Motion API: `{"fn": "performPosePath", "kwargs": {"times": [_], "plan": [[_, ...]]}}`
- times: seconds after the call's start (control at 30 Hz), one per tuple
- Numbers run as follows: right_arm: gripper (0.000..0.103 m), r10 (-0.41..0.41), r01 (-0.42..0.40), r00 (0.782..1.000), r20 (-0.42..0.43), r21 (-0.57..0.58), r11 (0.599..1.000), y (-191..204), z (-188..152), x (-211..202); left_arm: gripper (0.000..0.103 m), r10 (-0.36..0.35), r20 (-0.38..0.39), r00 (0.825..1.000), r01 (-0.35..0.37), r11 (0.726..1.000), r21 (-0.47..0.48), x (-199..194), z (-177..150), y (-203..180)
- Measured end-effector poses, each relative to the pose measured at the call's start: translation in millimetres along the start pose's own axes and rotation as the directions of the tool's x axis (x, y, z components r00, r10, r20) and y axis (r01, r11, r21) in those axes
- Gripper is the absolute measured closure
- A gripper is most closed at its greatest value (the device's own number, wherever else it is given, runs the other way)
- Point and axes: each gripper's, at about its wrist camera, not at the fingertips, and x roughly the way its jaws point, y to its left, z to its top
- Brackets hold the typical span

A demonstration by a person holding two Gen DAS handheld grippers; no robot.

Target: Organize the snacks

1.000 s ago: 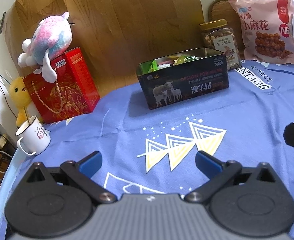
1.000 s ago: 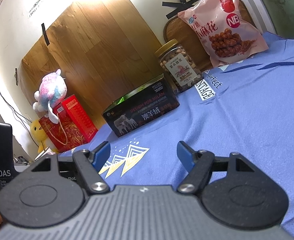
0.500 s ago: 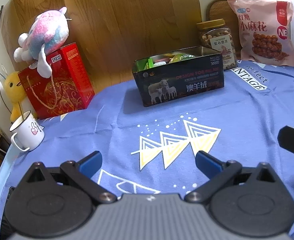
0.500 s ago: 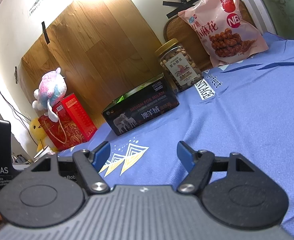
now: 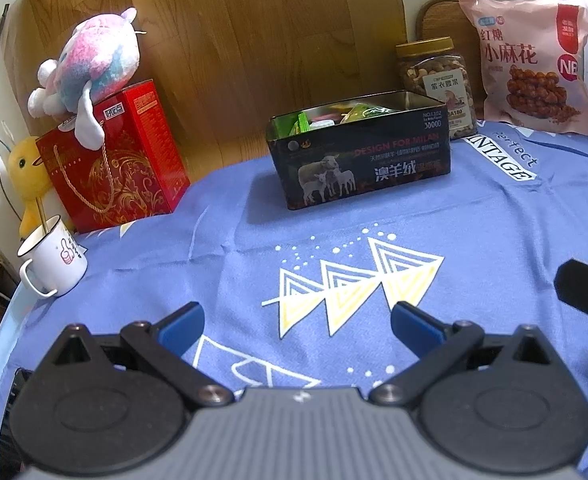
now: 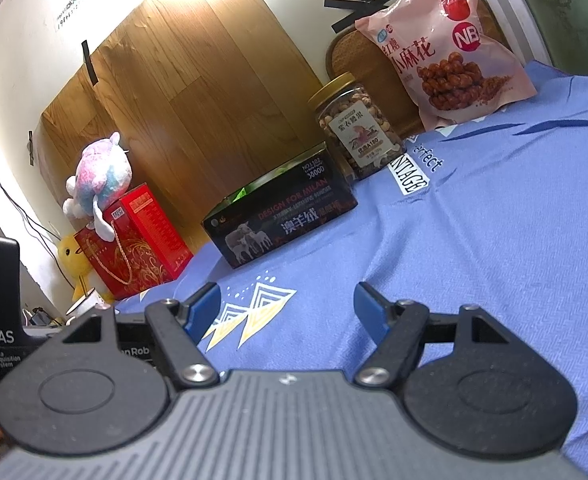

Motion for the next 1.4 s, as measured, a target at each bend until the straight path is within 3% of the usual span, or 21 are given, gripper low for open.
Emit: {"fn": "performPosePath", "kwargs": {"times": [1.4], "plan": [[0.027,0.006,-0.006,1.000,-0.006,-0.010,1.000,0.4,-0.7,2.7,0.000,0.018,0.033,0.999,-0.017,0.999,-0.049,-5.2,3.0,6.6]]}}
